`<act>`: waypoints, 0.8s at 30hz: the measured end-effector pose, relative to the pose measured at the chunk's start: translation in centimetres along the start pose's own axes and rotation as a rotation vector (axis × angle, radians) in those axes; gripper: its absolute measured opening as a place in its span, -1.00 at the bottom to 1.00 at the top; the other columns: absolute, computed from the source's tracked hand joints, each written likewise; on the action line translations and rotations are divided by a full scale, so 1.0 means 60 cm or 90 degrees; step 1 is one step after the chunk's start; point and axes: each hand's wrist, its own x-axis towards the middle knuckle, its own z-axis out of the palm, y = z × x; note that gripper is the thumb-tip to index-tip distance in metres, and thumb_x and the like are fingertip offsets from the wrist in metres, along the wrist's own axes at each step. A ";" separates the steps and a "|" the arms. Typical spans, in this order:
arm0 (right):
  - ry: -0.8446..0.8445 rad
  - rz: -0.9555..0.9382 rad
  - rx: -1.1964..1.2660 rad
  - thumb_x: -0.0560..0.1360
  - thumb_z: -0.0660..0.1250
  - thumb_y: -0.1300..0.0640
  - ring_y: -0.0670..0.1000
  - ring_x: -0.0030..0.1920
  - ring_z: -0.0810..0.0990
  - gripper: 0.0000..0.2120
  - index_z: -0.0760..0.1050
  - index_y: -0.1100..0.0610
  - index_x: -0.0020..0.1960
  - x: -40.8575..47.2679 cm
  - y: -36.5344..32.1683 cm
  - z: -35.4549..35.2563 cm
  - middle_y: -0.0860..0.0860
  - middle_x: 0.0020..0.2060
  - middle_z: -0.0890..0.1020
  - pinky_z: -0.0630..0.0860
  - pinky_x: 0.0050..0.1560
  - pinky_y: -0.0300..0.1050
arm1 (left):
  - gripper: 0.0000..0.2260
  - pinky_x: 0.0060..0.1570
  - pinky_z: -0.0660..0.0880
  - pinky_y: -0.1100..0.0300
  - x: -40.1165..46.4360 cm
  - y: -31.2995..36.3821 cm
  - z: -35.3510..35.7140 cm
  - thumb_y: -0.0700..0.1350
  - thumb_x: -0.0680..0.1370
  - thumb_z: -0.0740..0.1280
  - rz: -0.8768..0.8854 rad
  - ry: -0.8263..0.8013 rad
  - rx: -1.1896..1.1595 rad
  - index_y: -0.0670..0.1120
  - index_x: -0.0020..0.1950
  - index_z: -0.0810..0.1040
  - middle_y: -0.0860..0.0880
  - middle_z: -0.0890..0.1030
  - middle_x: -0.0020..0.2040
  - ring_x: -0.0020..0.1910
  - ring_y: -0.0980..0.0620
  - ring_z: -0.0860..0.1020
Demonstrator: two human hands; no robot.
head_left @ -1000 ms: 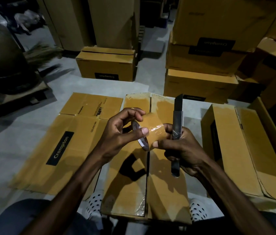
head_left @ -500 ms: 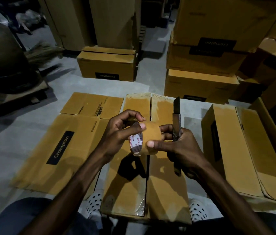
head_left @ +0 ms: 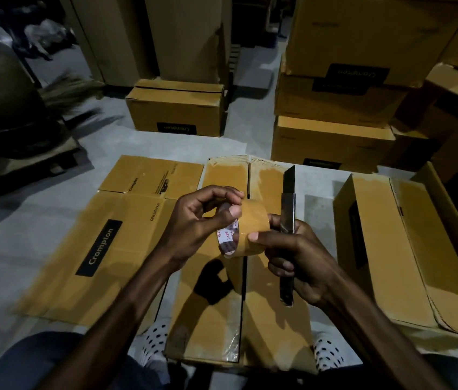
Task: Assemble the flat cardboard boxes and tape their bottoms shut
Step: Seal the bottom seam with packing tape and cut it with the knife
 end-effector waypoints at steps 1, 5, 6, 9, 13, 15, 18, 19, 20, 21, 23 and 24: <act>0.004 -0.001 0.009 0.46 0.40 0.20 -0.09 -0.57 0.18 -0.92 0.65 0.05 -0.11 0.001 -0.001 -0.001 -0.02 -0.35 0.57 0.02 -0.47 -0.13 | -0.81 0.04 0.55 0.15 0.000 -0.001 -0.001 -0.08 0.44 0.40 0.008 -0.003 0.012 -0.17 -0.03 0.61 -0.12 0.65 0.09 0.19 -0.02 0.59; 0.049 0.029 -0.040 0.39 0.47 -0.06 -0.07 -0.52 0.17 -0.72 0.65 0.12 -0.04 0.004 -0.003 -0.007 0.09 -0.20 0.55 0.05 -0.48 -0.17 | -0.85 0.08 0.56 -0.10 0.001 -0.008 0.001 -0.13 0.51 0.37 0.058 -0.016 0.097 -0.16 0.00 0.66 -0.12 0.65 0.09 0.19 -0.07 0.58; 0.058 0.042 -0.055 0.38 0.48 -0.07 -0.08 -0.52 0.17 -0.61 0.62 0.20 0.05 0.004 -0.001 -0.008 0.12 -0.18 0.54 0.07 -0.50 -0.20 | -0.85 0.12 0.56 -0.08 0.001 -0.010 0.003 -0.15 0.51 0.36 0.072 -0.025 0.113 -0.16 0.00 0.66 -0.12 0.65 0.08 0.19 -0.06 0.59; 0.043 0.071 -0.050 0.39 0.49 -0.05 -0.10 -0.54 0.17 -0.49 0.54 0.27 0.19 0.004 0.004 -0.007 0.18 -0.12 0.60 0.08 -0.52 -0.23 | -0.83 0.19 0.53 0.05 0.002 -0.012 0.007 -0.14 0.52 0.36 0.077 -0.043 0.136 -0.17 0.03 0.66 -0.11 0.66 0.08 0.18 -0.02 0.60; 0.024 0.066 0.028 0.46 0.43 0.15 -0.16 -0.61 0.17 -0.72 0.54 0.27 0.11 0.009 0.002 -0.012 0.22 -0.09 0.53 0.02 -0.55 -0.28 | -0.87 0.15 0.54 0.14 0.004 -0.015 0.011 -0.21 0.51 0.41 0.053 -0.046 0.134 -0.15 0.03 0.67 -0.07 0.66 0.06 0.14 0.02 0.61; 0.013 0.050 0.067 0.48 0.40 0.25 -0.17 -0.63 0.17 -0.93 0.52 0.19 -0.06 0.012 0.003 -0.011 0.21 -0.15 0.49 -0.01 -0.54 -0.27 | -0.87 0.15 0.54 0.15 0.004 -0.015 0.013 -0.22 0.51 0.40 0.045 -0.044 0.128 -0.12 0.02 0.67 -0.05 0.66 0.05 0.13 0.03 0.61; 0.013 0.036 0.085 0.43 0.43 0.28 -0.16 -0.64 0.16 -0.84 0.45 0.16 -0.12 0.015 0.008 -0.010 0.23 -0.17 0.38 0.02 -0.58 -0.32 | -0.87 0.14 0.55 0.13 0.005 -0.014 0.012 -0.20 0.50 0.39 0.043 -0.041 0.129 -0.12 0.02 0.68 -0.05 0.66 0.05 0.13 0.03 0.61; 0.020 0.036 0.085 0.42 0.42 0.28 -0.16 -0.64 0.16 -0.84 0.43 0.16 -0.14 0.016 0.009 -0.009 0.24 -0.16 0.35 0.04 -0.59 -0.33 | -0.87 0.14 0.56 0.10 0.005 -0.016 0.011 -0.21 0.50 0.40 0.044 -0.041 0.132 -0.13 0.02 0.68 -0.06 0.66 0.05 0.13 0.01 0.61; 0.029 0.036 0.086 0.44 0.39 0.29 -0.16 -0.64 0.15 -0.86 0.42 0.17 -0.15 0.016 0.010 -0.008 0.25 -0.15 0.36 0.05 -0.59 -0.33 | -0.88 0.14 0.56 0.05 0.005 -0.017 0.010 -0.21 0.50 0.41 0.045 -0.042 0.135 -0.15 0.02 0.68 -0.06 0.66 0.05 0.14 -0.01 0.61; 0.043 0.042 0.084 0.47 0.35 0.31 -0.16 -0.63 0.15 -0.89 0.43 0.19 -0.15 0.016 0.010 -0.006 0.26 -0.16 0.39 0.04 -0.59 -0.33 | -0.87 0.13 0.57 0.01 0.005 -0.019 0.010 -0.19 0.50 0.43 0.047 -0.043 0.138 -0.16 0.02 0.69 -0.06 0.66 0.05 0.14 -0.02 0.61; 0.065 0.053 0.081 0.45 0.32 0.30 -0.16 -0.62 0.14 -0.92 0.44 0.23 -0.09 0.018 0.012 -0.001 0.24 -0.19 0.45 0.05 -0.59 -0.33 | -0.83 0.09 0.58 -0.02 0.005 -0.019 0.012 -0.11 0.49 0.42 0.054 -0.043 0.154 -0.15 0.02 0.69 -0.04 0.66 0.05 0.14 -0.02 0.61; 0.076 0.055 0.085 0.39 0.33 0.28 -0.15 -0.62 0.14 -0.85 0.42 0.22 -0.05 0.019 0.015 0.000 0.23 -0.18 0.42 0.05 -0.59 -0.33 | -0.82 0.07 0.59 -0.02 0.005 -0.018 0.013 -0.09 0.49 0.41 0.060 -0.043 0.164 -0.14 0.01 0.70 -0.03 0.66 0.05 0.13 -0.01 0.61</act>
